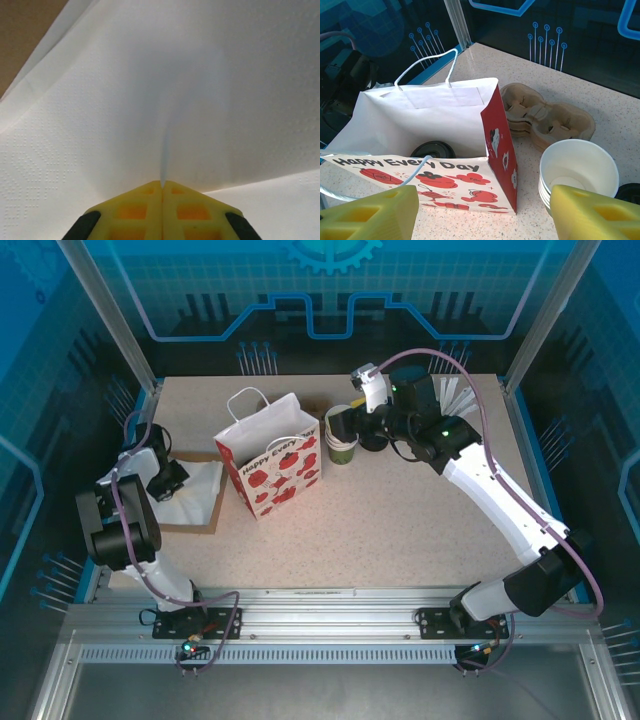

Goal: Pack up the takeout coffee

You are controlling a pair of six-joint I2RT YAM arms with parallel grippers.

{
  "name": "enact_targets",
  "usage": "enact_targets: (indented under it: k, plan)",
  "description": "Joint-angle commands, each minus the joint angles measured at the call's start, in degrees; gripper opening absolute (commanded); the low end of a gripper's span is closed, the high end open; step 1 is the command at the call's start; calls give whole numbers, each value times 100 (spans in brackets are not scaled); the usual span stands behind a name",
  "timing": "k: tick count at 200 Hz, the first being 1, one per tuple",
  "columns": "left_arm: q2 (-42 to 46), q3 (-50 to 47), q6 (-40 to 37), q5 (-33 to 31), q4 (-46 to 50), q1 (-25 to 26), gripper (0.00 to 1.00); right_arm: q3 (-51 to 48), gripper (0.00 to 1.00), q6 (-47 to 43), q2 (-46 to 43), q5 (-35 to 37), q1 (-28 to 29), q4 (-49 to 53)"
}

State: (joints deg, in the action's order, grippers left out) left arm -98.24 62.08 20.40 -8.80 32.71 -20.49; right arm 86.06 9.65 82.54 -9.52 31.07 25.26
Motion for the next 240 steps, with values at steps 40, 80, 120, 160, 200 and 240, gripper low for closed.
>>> enact_targets:
  k: [40,80,120,160,200,240]
  plan:
    - [315,-122,1,41,56,24,0,106,71,23,10,-94,-64,-4]
    - [1200,-399,501,1037,-206,-304,0,109,71,20,-27,-68,-44,16]
    - [2515,-474,823,1344,-186,-390,0,131,71,14,-84,14,2,67]
    - [3446,-99,772,1363,148,-392,0,222,71,2,-163,92,37,179]
    - [4006,491,703,1557,498,-394,0,334,71,32,-373,-1,211,183]
    - [4128,1466,596,1767,965,-377,0,398,71,-315,-544,-277,776,-258]
